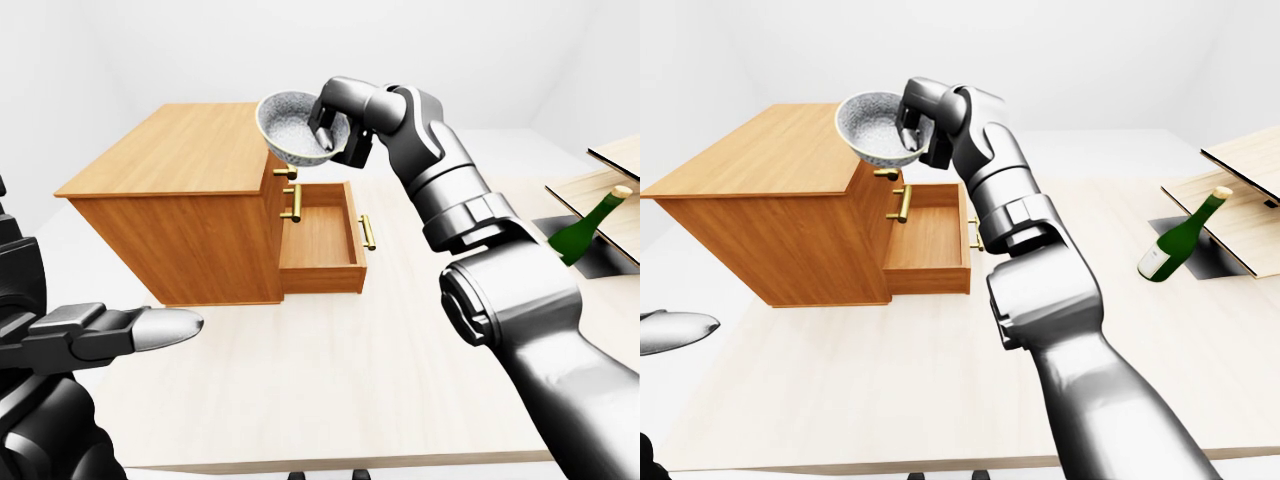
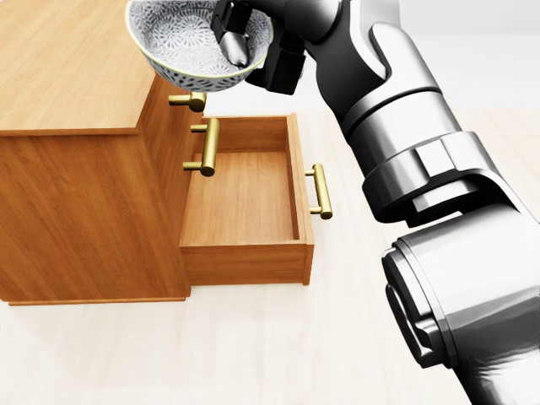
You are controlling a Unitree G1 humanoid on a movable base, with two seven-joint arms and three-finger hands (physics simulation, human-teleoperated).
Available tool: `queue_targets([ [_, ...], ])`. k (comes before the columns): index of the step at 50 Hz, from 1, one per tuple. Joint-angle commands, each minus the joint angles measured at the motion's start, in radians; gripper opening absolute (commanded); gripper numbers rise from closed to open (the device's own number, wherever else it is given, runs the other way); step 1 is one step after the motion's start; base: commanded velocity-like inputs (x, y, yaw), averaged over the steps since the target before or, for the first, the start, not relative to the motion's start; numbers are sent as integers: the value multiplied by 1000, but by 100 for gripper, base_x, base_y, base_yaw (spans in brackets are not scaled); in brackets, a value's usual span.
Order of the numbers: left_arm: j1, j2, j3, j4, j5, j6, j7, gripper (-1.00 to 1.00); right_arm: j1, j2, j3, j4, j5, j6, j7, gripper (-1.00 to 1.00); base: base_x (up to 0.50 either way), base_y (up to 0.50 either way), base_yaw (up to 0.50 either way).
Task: Put the bowl on top of the cabinet.
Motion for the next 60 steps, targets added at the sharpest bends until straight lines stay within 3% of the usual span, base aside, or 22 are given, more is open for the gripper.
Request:
queue_targets([
  [1, 0, 1, 2, 2, -3, 0, 0, 100, -60, 33, -38, 37, 58, 0, -31, -100, 0, 0, 0],
  [33, -3, 1, 9, -13, -12, 0, 2, 100, -104, 136, -34, 100, 102, 0, -93, -100, 0, 0, 0],
  [53, -4, 5, 16, -15, -26, 0, 7, 100, -135, 163, -31, 135, 121, 0, -122, -100, 0, 0, 0],
  [60, -4, 7, 11, -16, -29, 0, 12, 100, -120, 173, -40, 154, 133, 0, -177, -100, 0, 0, 0],
])
